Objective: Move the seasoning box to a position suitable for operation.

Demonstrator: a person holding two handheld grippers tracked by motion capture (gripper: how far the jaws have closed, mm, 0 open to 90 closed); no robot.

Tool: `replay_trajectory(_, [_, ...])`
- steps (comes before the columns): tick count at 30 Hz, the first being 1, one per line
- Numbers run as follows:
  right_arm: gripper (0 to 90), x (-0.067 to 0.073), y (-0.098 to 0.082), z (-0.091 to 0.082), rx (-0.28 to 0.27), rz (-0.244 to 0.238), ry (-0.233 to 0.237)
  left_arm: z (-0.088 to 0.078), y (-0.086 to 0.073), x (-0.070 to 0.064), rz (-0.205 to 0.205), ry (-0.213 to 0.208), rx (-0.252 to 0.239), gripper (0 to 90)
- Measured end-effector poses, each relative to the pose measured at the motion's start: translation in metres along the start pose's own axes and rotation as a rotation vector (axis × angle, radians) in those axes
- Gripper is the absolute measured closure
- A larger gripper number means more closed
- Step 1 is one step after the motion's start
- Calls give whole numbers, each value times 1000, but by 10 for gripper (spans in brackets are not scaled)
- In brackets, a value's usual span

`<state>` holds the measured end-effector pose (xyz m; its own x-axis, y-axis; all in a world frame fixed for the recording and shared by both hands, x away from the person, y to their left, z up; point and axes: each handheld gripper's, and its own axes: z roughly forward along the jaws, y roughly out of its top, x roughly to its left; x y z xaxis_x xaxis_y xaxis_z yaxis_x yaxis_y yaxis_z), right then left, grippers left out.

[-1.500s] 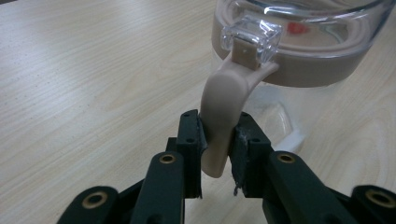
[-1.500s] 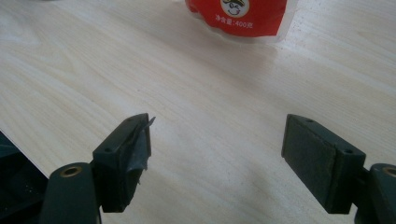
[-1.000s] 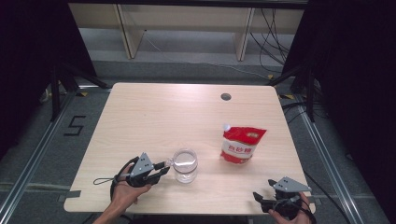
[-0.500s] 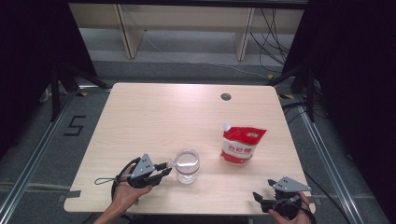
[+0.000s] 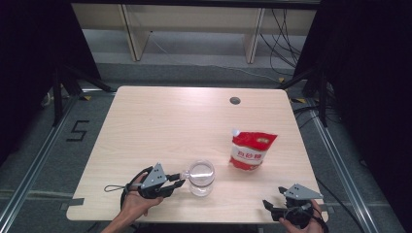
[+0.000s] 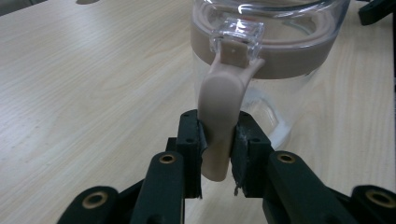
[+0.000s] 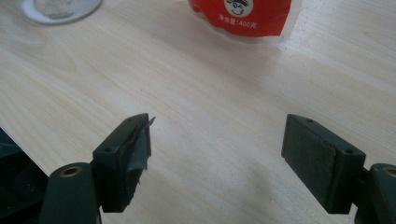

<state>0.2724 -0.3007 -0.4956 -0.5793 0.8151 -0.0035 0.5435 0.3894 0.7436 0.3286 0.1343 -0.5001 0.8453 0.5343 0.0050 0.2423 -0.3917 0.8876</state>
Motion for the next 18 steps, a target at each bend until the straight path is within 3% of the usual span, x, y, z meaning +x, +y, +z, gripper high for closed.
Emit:
replay_trajectory(4, [247, -1, 0, 1, -4, -1, 4, 3, 3, -5, 25, -29, 14, 743])
replay_trajectory(9, [247, -1, 0, 1, -2, -4, 3, 9, 5, -14, 22, -59, 8, 743])
replay_trajectory(11, [247, -1, -1, 0, 6, 14, 3, 10, 6, -14, 28, -58, 16, 743])
replay_trajectory(15, [247, -1, -1, 0, 5, 12, -3, 11, 5, -15, 15, -60, 7, 743])
replay_trajectory(18, [247, -1, -1, 0, 2, 4, 0, 12, 6, -17, 30, -64, 14, 742])
